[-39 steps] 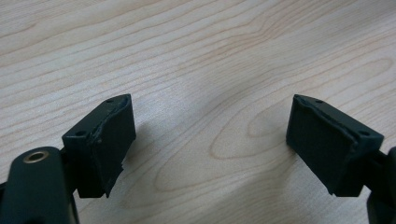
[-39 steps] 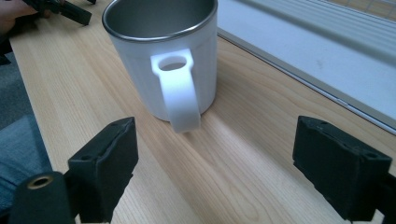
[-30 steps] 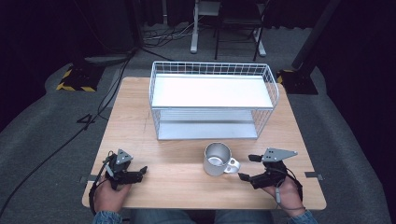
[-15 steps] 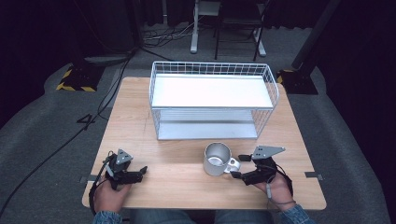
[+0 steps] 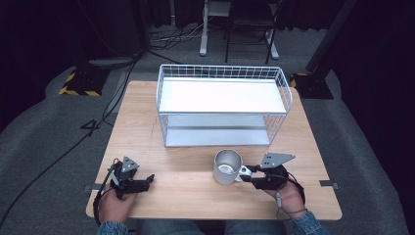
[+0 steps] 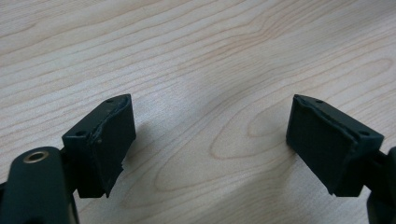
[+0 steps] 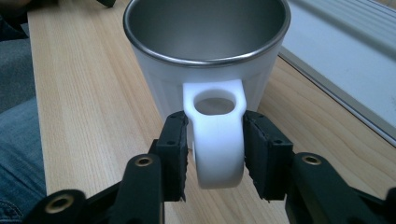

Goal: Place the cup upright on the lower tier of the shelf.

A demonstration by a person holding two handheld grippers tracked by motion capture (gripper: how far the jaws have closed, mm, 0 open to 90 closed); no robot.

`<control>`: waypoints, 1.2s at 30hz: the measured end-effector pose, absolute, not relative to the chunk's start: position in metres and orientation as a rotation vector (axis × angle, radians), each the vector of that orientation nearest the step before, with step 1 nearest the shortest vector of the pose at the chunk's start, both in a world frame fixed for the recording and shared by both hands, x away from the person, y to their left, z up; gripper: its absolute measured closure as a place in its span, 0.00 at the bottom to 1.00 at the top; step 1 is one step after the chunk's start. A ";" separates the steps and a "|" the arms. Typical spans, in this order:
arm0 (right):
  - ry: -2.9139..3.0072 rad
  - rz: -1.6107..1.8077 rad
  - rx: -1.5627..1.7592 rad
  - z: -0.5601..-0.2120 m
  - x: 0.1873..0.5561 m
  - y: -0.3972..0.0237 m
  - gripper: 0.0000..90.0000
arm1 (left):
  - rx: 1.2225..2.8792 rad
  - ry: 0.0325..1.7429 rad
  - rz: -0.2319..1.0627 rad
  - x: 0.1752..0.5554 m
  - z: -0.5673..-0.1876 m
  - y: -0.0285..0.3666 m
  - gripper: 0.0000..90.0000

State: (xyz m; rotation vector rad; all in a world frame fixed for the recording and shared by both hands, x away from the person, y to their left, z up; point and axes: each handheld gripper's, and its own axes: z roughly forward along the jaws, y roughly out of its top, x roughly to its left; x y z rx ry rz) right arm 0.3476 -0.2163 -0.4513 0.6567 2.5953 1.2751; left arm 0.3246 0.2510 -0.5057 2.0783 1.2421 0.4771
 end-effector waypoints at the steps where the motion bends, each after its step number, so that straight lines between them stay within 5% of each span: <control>1: 2.595 1.273 0.653 -0.451 0.348 -0.216 0.70 | 2.078 1.242 0.477 0.325 -0.506 0.251 0.18; 11: 2.591 1.245 0.626 -0.448 0.346 -0.214 0.79 | 2.079 1.242 0.478 0.325 -0.506 0.251 0.18; 36: 2.457 1.336 0.570 -0.436 0.333 -0.212 0.80 | 2.078 1.242 0.478 0.325 -0.506 0.251 0.18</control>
